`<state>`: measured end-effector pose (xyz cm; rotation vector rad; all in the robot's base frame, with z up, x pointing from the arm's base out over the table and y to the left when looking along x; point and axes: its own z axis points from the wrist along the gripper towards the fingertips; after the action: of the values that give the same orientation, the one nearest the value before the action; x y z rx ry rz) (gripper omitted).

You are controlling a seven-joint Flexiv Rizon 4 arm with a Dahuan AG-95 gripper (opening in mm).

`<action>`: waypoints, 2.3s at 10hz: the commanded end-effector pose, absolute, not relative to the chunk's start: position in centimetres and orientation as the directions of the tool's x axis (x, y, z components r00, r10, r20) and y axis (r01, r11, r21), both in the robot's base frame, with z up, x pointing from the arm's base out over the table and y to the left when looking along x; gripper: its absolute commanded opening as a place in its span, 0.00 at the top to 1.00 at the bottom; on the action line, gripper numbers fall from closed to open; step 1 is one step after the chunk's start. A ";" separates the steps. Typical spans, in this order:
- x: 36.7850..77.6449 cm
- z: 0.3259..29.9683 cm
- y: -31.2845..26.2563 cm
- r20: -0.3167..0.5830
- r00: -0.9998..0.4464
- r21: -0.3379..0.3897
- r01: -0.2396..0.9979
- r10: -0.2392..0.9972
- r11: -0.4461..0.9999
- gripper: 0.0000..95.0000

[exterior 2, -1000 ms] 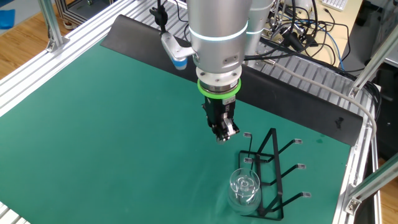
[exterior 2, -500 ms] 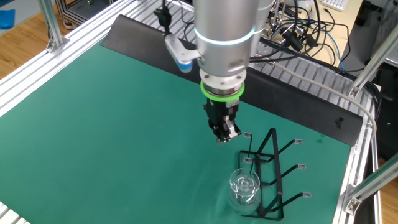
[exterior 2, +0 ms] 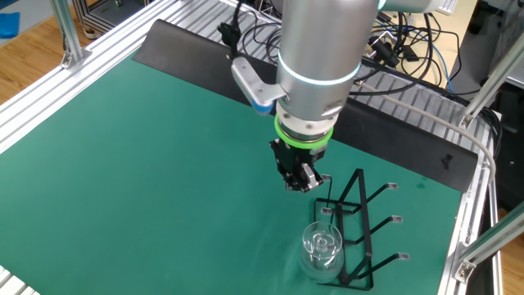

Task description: Take the cup off the cup rack

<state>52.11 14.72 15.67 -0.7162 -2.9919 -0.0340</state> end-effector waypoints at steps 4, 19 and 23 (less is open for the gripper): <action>52.1 15.6 14.7 0.163 -0.893 0.181 0.445 0.420 0.877 1.00; 52.6 14.1 15.4 0.272 -0.813 0.157 0.565 0.514 0.810 0.40; 52.8 13.5 16.0 0.276 -0.789 0.167 0.602 0.549 0.781 0.40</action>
<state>52.97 16.00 13.55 -0.8921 -2.7595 -0.3583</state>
